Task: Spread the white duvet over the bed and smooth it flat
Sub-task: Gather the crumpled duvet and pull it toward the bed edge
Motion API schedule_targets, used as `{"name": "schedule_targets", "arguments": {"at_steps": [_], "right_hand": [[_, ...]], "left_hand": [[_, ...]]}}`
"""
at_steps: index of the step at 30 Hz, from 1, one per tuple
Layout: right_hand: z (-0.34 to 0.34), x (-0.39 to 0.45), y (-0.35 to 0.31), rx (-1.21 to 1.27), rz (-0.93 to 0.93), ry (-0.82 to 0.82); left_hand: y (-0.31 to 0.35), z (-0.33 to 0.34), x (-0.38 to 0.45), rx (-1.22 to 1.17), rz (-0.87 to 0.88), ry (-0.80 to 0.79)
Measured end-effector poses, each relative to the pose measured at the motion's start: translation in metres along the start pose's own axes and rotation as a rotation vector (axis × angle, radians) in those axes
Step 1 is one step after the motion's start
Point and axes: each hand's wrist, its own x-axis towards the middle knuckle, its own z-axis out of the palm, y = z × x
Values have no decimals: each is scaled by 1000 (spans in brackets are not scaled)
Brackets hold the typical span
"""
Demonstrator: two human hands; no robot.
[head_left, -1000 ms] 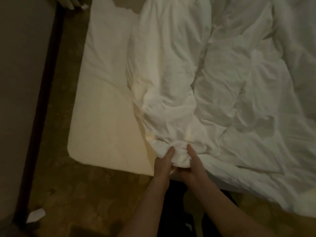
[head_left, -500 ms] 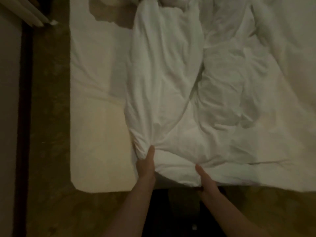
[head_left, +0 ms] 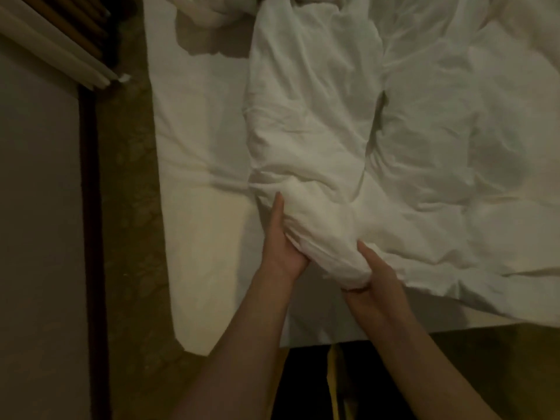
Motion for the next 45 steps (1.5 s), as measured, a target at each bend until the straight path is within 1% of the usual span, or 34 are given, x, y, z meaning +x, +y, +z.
{"name": "schedule_targets", "arguments": {"at_steps": [2,3,5,7,9,10,11,12,13,15,16,17,18,19,20,22,23,25,26,28,29,30,32,33,34,35,36,37,38,39,41,43,44,45], "right_hand": [[-12,-8,12,9,39,46],[-18,-12,20,4,53,61],[-22,-20,33,-4,57,74],[-19,-23,38,6,-28,63],[-11,-24,36,-20,-162,-7],[-7,-28,36,-40,-201,-34],[-4,-28,37,-42,-227,-51],[-6,-26,44,-38,-262,-48],[-12,-23,57,-51,-289,-21],[-26,-14,97,-164,-293,91],[-33,-10,116,-191,-275,147],[-42,-6,130,-185,-254,188],[-51,0,141,-171,-252,213],[-56,4,146,-147,-259,210],[-57,9,147,-112,-271,185],[-53,20,145,-71,-302,156],[-49,24,147,-44,-299,114],[-37,30,158,31,-242,43],[-25,32,164,52,-193,-7],[-7,34,173,72,-161,-82],[-1,31,174,97,-190,-95],[2,29,173,117,-209,-118],[3,17,175,109,-179,-186],[-1,11,181,90,-123,-190],[-8,4,190,69,-79,-156],[-18,0,203,10,-94,-81],[-25,-6,214,-50,-126,1],[-35,-6,225,-71,-140,67],[-44,-5,234,-64,-150,128],[-53,0,241,-18,-179,169],[-56,5,241,48,-200,208],[-43,2,229,79,-259,149],[-35,-2,224,98,-299,115],[-32,-6,222,124,-344,35]], "left_hand": [[0,4,11,87,-103,-9],[-4,2,13,156,-126,15],[-8,-8,8,243,-67,136],[-4,-27,-7,276,128,273],[8,-35,-30,407,409,389],[16,-37,-44,441,539,375],[22,-48,-46,443,610,331],[24,-55,-49,436,608,302],[23,-74,-44,475,558,330],[18,-117,-35,594,437,515],[17,-135,-31,665,340,580],[15,-153,-27,746,239,604],[14,-169,-21,794,151,582],[16,-177,-16,778,73,539],[22,-179,-9,693,3,466],[38,-175,5,460,-56,295],[47,-168,8,330,-42,207],[62,-159,17,127,-42,122],[67,-154,16,101,-71,106],[66,-143,7,224,-103,106],[61,-137,-5,292,-35,133],[56,-135,-20,350,106,179],[52,-134,-64,424,443,260],[48,-139,-87,408,538,302],[43,-150,-100,412,573,371],[35,-167,-108,459,540,480],[27,-186,-110,487,432,574],[21,-200,-109,466,281,614],[17,-212,-106,406,128,551],[17,-217,-101,338,21,445],[31,-217,-85,246,-18,308],[55,-217,-60,101,1,155],[67,-216,-44,38,-31,89],[80,-209,-34,8,-97,33]]}}
